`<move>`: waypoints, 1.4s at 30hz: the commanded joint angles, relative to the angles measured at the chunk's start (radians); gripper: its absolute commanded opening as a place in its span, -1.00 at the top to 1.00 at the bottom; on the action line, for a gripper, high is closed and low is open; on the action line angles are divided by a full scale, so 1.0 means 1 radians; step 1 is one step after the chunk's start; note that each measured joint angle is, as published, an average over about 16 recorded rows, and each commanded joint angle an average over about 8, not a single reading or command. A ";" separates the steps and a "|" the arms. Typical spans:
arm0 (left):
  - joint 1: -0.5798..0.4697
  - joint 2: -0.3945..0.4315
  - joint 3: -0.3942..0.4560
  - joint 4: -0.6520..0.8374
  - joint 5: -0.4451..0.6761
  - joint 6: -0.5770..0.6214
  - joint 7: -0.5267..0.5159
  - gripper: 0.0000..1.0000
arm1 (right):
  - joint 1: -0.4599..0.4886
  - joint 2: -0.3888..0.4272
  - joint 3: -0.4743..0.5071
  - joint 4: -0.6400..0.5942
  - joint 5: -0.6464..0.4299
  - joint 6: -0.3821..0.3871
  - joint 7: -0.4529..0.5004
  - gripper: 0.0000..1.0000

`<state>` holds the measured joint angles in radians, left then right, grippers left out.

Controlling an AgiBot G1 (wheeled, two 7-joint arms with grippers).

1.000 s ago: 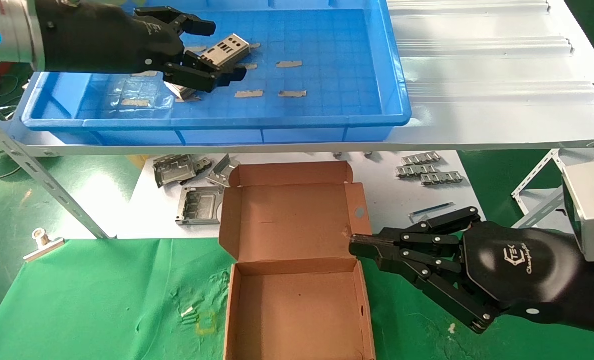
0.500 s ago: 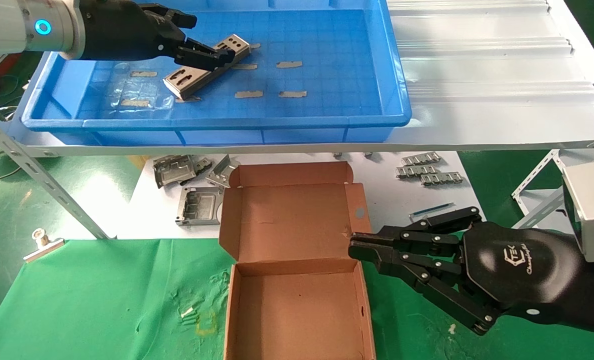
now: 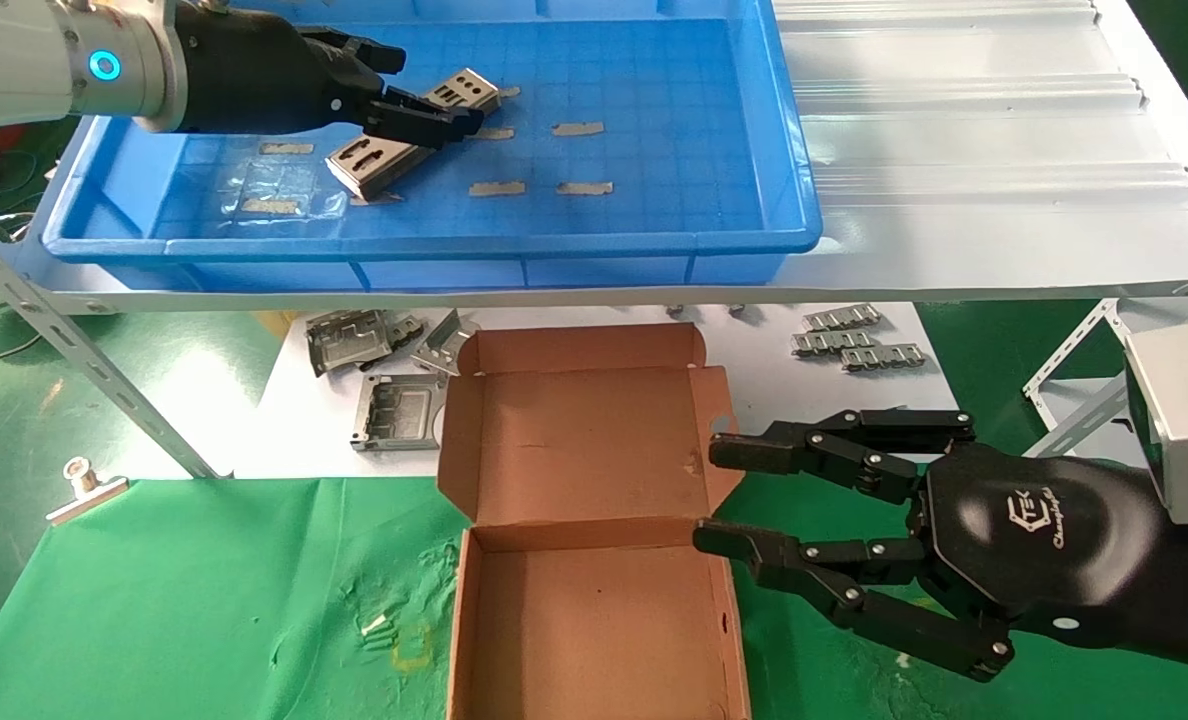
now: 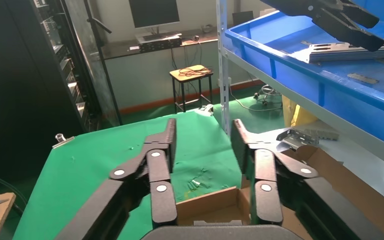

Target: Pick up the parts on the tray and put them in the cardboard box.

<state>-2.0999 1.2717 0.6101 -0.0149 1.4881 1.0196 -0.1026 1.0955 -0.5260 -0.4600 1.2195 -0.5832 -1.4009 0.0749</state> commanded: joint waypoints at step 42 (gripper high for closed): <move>0.006 -0.005 -0.008 0.015 -0.011 -0.018 -0.007 1.00 | 0.000 0.000 0.000 0.000 0.000 0.000 0.000 -1.00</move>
<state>-2.0939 1.2667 0.6030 0.0001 1.4779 1.0025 -0.1091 1.0955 -0.5260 -0.4601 1.2195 -0.5832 -1.4009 0.0749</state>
